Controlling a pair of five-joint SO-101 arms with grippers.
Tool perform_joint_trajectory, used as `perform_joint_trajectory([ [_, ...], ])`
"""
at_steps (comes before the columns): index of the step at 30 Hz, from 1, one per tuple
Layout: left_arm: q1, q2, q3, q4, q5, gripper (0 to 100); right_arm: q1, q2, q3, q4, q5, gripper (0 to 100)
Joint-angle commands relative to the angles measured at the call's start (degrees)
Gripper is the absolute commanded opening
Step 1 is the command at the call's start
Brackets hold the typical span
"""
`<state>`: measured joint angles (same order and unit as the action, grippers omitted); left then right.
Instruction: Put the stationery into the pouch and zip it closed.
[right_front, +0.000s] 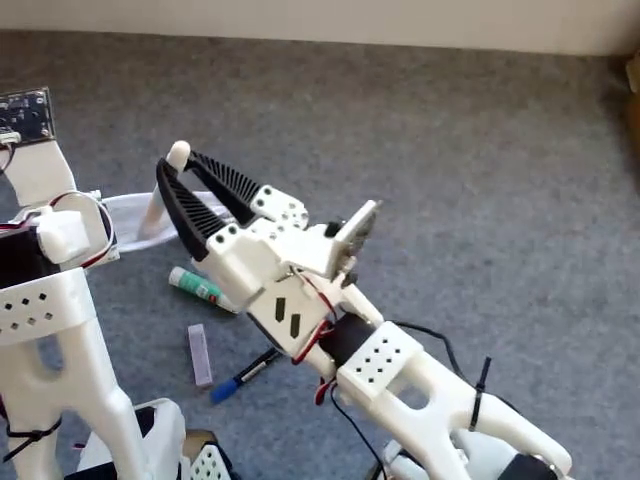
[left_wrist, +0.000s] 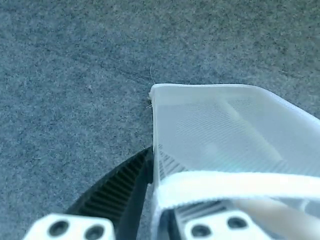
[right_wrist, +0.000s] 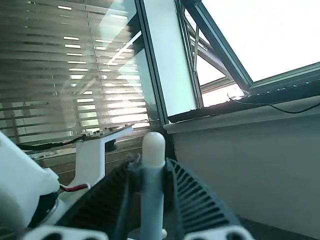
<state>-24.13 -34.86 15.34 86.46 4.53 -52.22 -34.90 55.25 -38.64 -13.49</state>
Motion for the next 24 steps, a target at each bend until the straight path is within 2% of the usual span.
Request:
perform_joint_trajectory([
  [1,1.7,-0.1,-1.0,-0.2,0.6,1,-1.0,0.3,-0.4,-1.4,-0.2,0.5],
  [10,3.7,-0.1,-1.0,0.2,0.8,1,-1.1,0.6,-0.2,-1.0,-0.3,0.9],
  [16,3.8,-0.1,-1.0,0.2,0.8,1,-1.2,0.0,-0.1,-0.1,-0.6,15.0],
  [24,3.6,-0.1,-1.0,0.0,0.8,1,-1.1,-0.1,-0.2,3.8,-0.3,15.6],
])
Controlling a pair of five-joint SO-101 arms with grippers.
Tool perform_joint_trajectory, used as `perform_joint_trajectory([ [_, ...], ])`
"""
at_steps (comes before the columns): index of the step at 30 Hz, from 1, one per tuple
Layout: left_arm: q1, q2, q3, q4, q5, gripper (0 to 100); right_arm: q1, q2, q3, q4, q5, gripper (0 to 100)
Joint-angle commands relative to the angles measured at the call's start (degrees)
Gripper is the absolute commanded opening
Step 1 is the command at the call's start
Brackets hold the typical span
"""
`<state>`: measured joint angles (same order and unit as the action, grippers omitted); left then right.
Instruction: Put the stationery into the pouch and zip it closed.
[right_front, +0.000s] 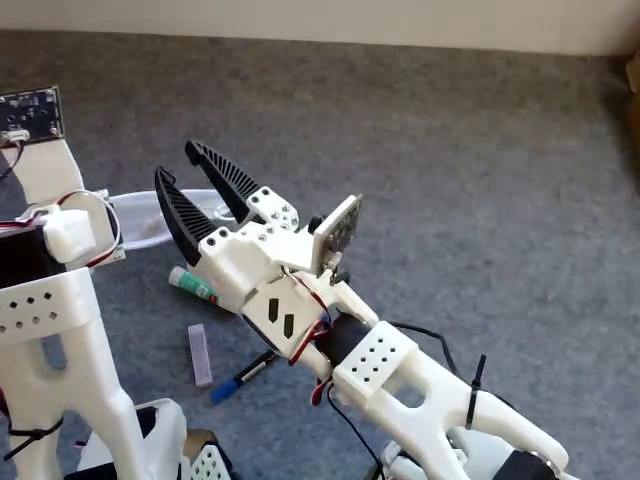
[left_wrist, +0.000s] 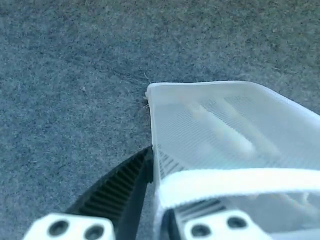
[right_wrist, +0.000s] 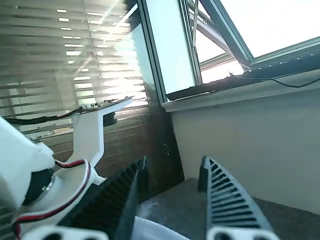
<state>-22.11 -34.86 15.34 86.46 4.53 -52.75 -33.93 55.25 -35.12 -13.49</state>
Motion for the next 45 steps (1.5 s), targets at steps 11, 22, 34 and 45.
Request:
perform_joint_trajectory([
  [11,1.5,-0.1,-0.9,-0.2,0.8,1,-0.4,-16.5,-1.1,26.1,-0.2,15.6],
  [22,1.5,-0.1,-0.6,0.2,0.8,1,3.7,-26.2,-3.8,53.9,5.7,15.6],
  [34,1.5,-0.1,-0.5,0.2,0.8,1,11.5,-34.1,5.0,65.0,5.5,15.6],
  [45,1.5,-0.1,-0.5,0.1,0.8,1,11.5,-20.2,5.1,69.9,-13.3,15.6],
])
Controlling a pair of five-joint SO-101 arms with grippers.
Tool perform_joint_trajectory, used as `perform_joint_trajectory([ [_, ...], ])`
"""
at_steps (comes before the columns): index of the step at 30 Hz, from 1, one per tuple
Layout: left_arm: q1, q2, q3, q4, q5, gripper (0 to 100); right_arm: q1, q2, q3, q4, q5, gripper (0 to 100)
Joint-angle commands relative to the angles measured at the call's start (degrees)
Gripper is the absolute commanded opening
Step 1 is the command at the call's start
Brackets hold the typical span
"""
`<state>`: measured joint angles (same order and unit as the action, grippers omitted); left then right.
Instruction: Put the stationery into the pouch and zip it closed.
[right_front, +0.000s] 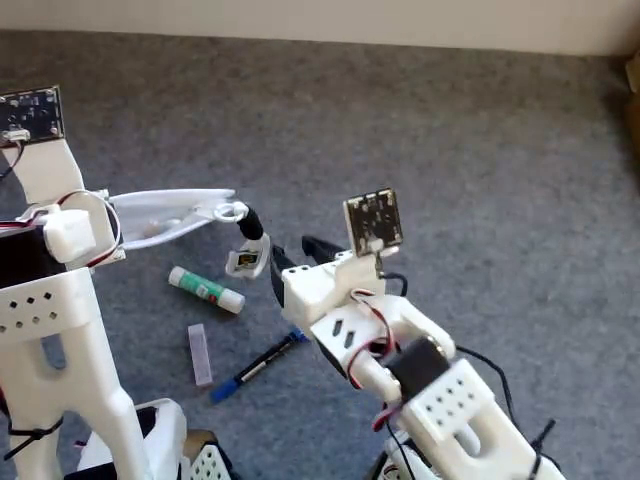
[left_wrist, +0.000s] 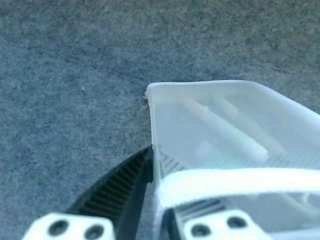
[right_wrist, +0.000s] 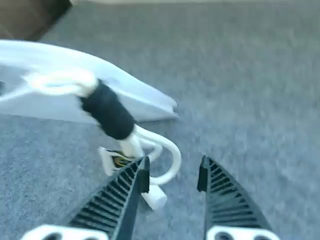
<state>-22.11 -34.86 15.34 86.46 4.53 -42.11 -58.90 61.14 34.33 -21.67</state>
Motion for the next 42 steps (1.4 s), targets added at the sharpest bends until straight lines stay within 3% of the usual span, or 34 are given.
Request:
perform_joint_trajectory([
  [1,1.5,-0.1,-0.5,0.2,0.8,1,0.8,6.7,-0.8,1.3,-6.8,15.6],
  [10,-0.3,-0.1,-1.0,-0.2,0.6,1,0.6,18.4,-8.0,9.4,-23.4,15.6],
  [18,-5.3,-0.1,-1.9,-0.3,0.4,1,0.5,27.3,-9.3,9.3,-25.9,15.6],
  [24,-5.1,-0.1,-1.5,-0.3,0.4,1,0.7,34.9,-12.4,9.4,-30.2,15.6],
  [42,-5.1,0.3,-1.4,-0.3,0.4,1,0.8,50.2,-14.9,9.7,-30.0,15.6],
])
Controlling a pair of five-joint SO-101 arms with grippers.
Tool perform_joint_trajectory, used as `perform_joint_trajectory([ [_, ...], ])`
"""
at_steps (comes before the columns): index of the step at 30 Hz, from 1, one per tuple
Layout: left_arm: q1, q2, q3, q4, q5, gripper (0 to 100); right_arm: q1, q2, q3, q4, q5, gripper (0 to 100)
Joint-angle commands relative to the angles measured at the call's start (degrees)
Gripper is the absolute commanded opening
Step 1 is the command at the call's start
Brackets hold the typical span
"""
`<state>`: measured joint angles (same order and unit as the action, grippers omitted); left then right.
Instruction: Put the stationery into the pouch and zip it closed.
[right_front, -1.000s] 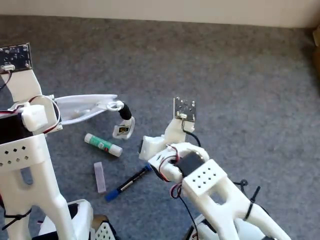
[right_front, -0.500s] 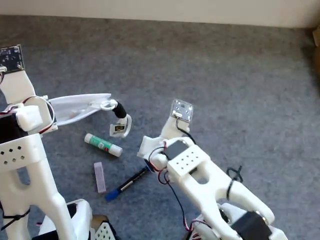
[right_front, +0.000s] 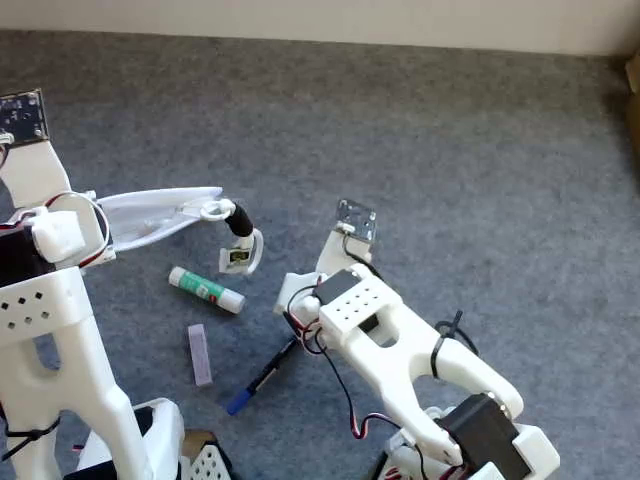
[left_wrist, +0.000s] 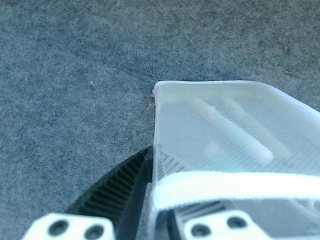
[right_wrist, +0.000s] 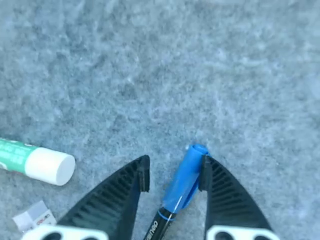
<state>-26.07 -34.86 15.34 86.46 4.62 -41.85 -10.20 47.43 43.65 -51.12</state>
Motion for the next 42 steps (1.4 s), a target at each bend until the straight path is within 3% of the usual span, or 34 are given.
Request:
perform_joint_trajectory([
  [1,-1.1,0.3,-1.4,-0.3,0.3,1,0.6,1.5,-1.1,0.4,-0.4,15.6],
  [14,-1.1,0.4,-1.4,-0.3,0.4,1,0.2,2.1,-0.7,5.8,2.8,14.8],
  [19,-1.1,0.4,-1.3,-0.3,0.4,1,0.3,2.0,-0.9,5.8,5.5,0.0],
  [32,-1.1,0.2,-0.6,-0.3,0.4,1,0.7,1.1,-1.0,6.0,7.6,0.5],
  [38,-1.0,0.0,1.9,-1.4,0.5,1,1.8,-8.9,-0.4,6.1,17.7,0.5],
  [42,-0.6,0.0,2.1,-2.3,0.6,1,5.5,-16.8,2.5,5.7,19.1,0.5],
])
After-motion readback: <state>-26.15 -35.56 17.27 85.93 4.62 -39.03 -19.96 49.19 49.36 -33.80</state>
